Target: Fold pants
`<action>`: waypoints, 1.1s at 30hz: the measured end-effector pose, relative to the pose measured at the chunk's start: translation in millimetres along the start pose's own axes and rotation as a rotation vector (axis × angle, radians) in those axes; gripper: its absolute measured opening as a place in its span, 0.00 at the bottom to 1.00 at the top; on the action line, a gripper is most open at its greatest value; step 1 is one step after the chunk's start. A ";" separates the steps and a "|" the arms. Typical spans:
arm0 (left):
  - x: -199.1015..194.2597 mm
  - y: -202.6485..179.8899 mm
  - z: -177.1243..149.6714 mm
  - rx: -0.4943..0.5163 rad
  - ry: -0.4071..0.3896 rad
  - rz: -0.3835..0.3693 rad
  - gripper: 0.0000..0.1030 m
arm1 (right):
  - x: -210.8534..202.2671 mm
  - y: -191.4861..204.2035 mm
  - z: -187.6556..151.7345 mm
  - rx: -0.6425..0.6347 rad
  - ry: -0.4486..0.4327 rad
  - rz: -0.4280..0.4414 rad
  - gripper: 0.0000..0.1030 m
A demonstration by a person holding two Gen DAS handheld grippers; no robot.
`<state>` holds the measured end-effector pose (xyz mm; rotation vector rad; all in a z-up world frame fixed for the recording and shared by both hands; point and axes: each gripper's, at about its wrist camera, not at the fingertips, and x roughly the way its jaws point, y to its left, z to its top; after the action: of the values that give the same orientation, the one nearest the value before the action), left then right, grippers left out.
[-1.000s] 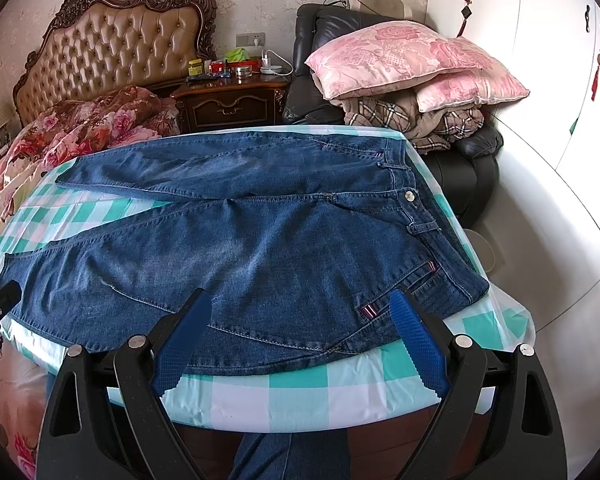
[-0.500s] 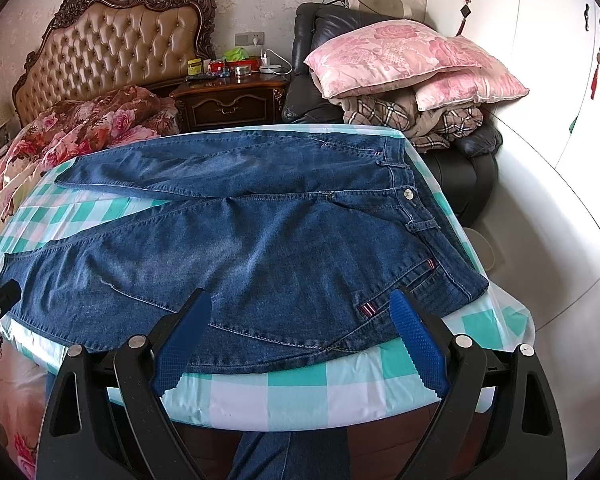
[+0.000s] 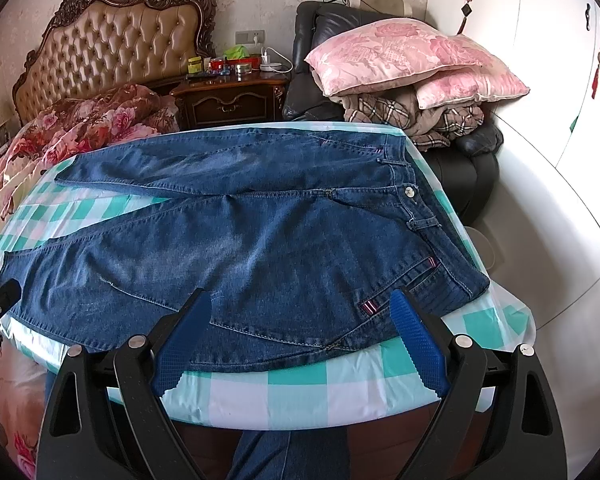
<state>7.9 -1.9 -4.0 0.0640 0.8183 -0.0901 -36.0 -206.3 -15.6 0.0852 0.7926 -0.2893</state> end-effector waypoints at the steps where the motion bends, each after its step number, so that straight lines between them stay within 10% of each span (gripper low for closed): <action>1: 0.0 -0.1 0.0 0.000 0.000 0.000 0.99 | 0.1 0.1 -0.2 0.000 0.000 0.000 0.85; 17: 30.7 9.9 -5.5 -0.017 0.070 -0.017 0.99 | 45.6 -67.0 43.2 0.179 0.099 0.183 0.85; 25: 72.7 27.5 -1.2 -0.040 0.149 0.039 0.99 | 208.5 -199.0 188.7 0.328 0.255 0.027 0.74; 33: 116.3 44.8 6.8 -0.049 0.226 0.102 0.99 | 345.3 -225.8 239.9 0.345 0.406 0.046 0.66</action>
<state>96.5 35.6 -83.4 0.0706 1.0409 0.0339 294.0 -543.8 -86.1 0.4982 1.1350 -0.3686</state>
